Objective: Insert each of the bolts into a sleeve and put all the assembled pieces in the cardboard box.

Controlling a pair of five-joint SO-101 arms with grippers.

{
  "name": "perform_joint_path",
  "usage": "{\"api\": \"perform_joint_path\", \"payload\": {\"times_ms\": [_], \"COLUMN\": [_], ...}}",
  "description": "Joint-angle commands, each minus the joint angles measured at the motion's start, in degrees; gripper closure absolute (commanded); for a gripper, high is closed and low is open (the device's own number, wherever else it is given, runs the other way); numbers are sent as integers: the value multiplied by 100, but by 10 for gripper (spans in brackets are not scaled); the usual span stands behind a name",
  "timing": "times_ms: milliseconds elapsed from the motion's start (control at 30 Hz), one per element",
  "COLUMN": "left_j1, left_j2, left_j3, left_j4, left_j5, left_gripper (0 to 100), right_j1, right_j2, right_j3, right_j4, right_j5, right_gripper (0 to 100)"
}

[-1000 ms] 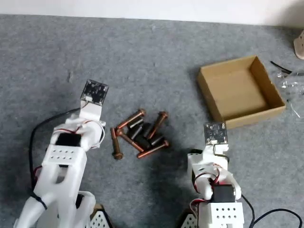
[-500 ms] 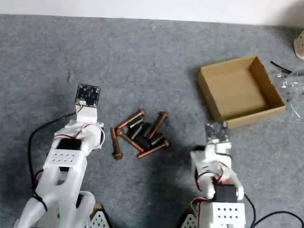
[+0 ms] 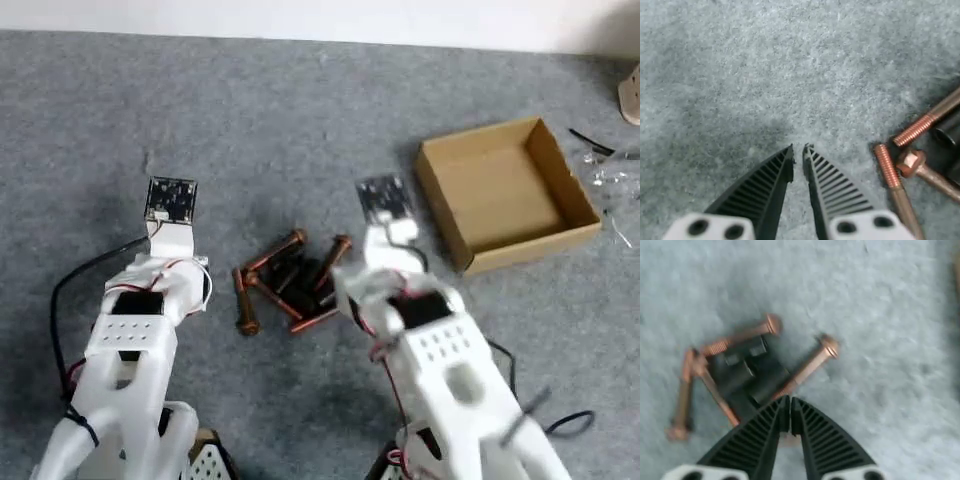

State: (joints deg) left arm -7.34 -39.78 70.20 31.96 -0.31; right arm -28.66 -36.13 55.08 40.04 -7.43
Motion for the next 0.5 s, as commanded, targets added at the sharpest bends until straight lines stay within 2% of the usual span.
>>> {"api": "perform_joint_path", "payload": {"times_ms": [0,100,267,467], "left_j1": [-84,-57,-57,-66], "left_j2": [-22,-22,-22,-22], "left_j3": [-57,-57,-57,-57], "left_j4": [-132,-132,-132,-132], "left_j5": [35,35,35,35], "left_gripper": [944,944,944,944], "right_j1": [-374,-602,-602,-549], "right_j2": [945,1543,2149,2141], "right_j3": [-549,-549,-576,-567], "right_j4": [-312,-303,-303,-303], "right_j5": [-1196,-1670,-1679,-1679], "right_gripper": [992,992,992,992]}}
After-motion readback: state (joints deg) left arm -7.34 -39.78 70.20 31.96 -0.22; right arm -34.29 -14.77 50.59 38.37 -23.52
